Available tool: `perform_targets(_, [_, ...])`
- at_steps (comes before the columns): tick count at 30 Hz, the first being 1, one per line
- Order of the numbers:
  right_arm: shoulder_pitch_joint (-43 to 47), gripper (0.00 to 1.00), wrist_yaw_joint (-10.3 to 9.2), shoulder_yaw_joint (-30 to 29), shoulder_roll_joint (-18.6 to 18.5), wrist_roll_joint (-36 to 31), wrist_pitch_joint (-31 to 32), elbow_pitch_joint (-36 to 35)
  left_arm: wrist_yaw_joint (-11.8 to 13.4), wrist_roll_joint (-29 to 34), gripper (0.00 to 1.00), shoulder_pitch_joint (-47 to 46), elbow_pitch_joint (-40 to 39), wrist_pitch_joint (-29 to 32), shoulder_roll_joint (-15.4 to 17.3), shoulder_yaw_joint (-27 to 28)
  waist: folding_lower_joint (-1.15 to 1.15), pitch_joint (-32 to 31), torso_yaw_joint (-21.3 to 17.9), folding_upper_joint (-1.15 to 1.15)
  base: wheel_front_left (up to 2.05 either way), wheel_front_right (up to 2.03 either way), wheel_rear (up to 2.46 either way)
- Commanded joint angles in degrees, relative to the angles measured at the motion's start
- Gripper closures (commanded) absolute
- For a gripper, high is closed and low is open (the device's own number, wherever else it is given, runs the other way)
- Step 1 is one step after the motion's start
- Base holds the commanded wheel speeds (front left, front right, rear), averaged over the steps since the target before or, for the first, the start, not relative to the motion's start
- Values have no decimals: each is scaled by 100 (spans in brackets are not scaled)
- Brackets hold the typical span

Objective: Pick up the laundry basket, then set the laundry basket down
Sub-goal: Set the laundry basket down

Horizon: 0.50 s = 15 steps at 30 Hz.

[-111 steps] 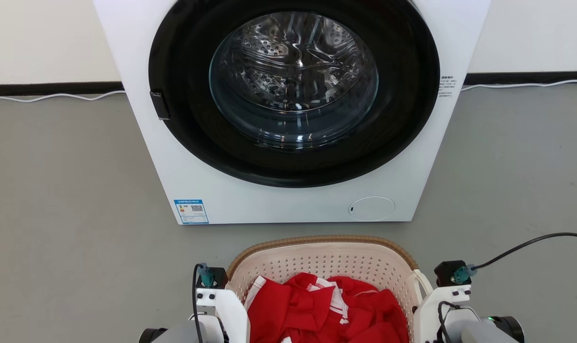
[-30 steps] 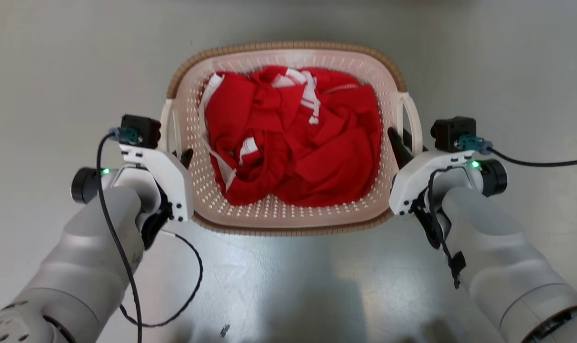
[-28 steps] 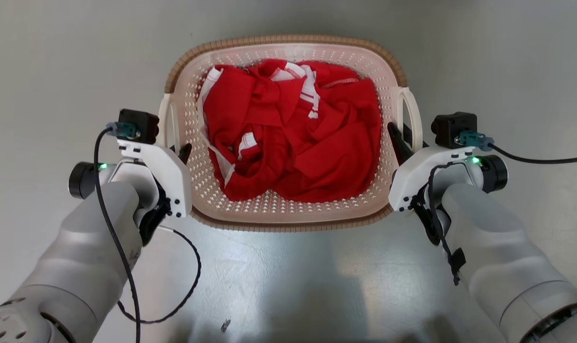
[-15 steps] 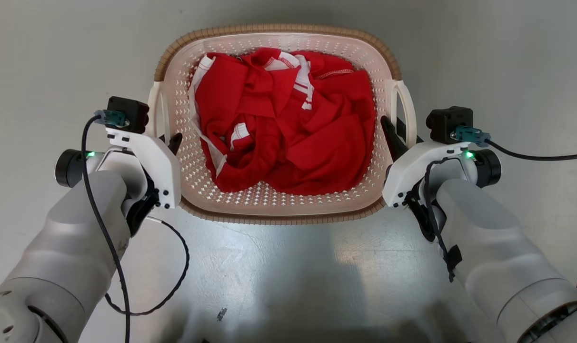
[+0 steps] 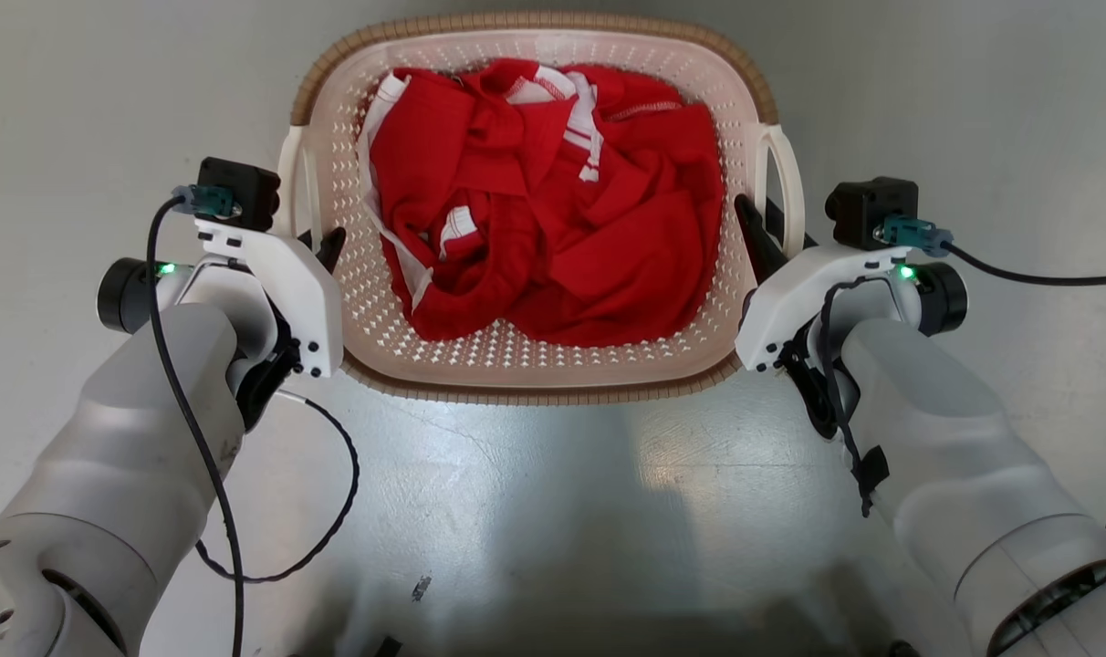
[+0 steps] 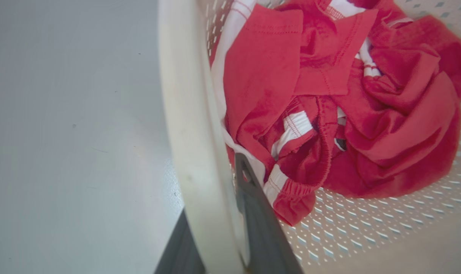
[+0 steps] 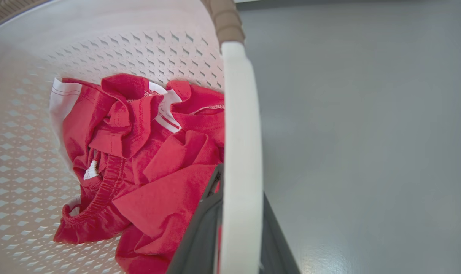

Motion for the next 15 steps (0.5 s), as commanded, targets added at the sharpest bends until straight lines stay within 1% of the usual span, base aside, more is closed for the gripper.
perform_targets(1, [191, 100, 86, 26, -21, -146, -78, -2, -6, 27, 100, -102, 67, -72, 427, 73, 0, 32, 12, 0, 0, 0, 0])
perform_targets(9, [207, 100, 86, -177, -21, -337, -78, -65, -7, 2, 100, -153, -13, -90, 477, 58, 0, 133, 36, 0, 0, 0, 0])
perform_targets(15, [288, 100, 86, -211, -21, -331, -78, -152, -7, 23, 100, -196, -53, -106, 517, 32, 0, 200, 31, 0, 0, 0, 0])
